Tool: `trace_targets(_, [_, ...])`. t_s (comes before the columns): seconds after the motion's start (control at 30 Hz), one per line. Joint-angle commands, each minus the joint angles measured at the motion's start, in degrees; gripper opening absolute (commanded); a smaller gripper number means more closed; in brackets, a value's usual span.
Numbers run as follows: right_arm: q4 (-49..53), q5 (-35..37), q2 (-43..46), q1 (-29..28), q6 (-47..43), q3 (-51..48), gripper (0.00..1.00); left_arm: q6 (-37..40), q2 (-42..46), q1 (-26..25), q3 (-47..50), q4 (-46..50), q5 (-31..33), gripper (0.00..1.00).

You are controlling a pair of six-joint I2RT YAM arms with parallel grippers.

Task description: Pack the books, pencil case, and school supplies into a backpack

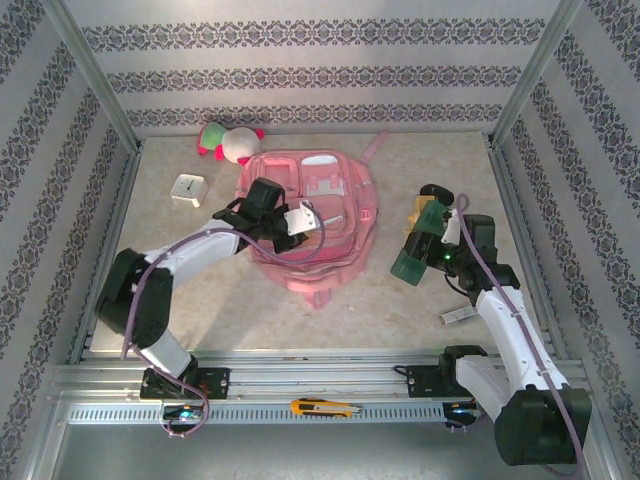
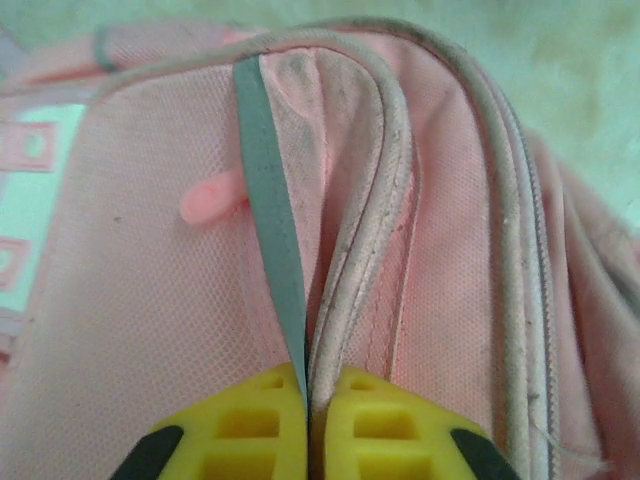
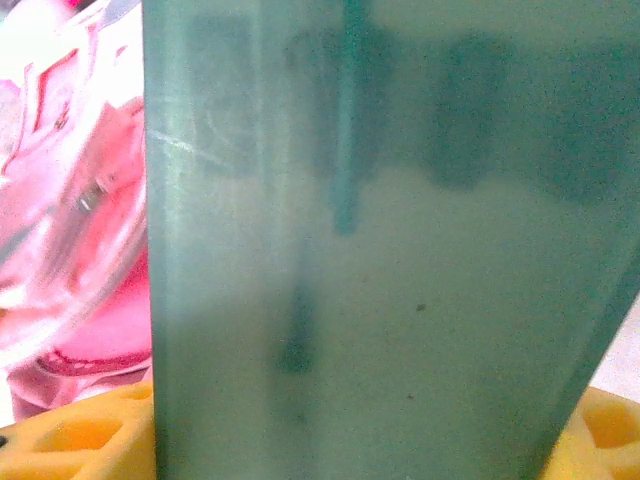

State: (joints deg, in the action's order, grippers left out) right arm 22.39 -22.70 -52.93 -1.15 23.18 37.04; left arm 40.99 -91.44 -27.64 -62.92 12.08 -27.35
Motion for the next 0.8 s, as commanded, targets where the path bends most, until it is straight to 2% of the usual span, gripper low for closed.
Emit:
trace_targets(0.0, [-2.1, -3.6, 0.0, -3.5, -8.6, 4.4, 0.43, -8.1, 6.7, -0.3, -2.4, 2.7, -6.4, 0.00])
trace_targets(0.17, [1.0, -1.7, -0.4, -11.5, -23.5, 10.1, 0.41, -11.8, 9.7, -0.1, -4.9, 5.6, -3.3, 0.00])
trace_targets(0.27, [2.6, -0.7, -0.4, -18.4, -34.6, 13.2, 0.39, -15.0, 9.6, 0.6, -7.4, 6.5, -2.4, 0.00])
trace_targets(0.4, [6.8, 5.3, -2.0, -30.3, -50.2, 16.9, 0.36, -17.8, 8.9, 1.5, -9.5, 6.5, -4.8, 0.00])
trace_targets(0.53, [12.4, 13.8, -7.2, -40.7, -62.9, 20.2, 0.36, -19.7, 7.9, 2.1, -11.3, 6.7, -7.9, 0.00])
trace_targets(0.63, [14.4, 20.6, -12.2, -45.9, -71.1, 21.5, 0.36, -20.4, 7.7, 2.4, -12.2, 6.6, -9.4, 0.00])
trace_targets(0.77, [13.9, 23.4, -19.8, -47.8, -77.6, 23.4, 0.39, -21.1, 8.0, 2.5, -12.8, 6.5, -10.9, 0.00])
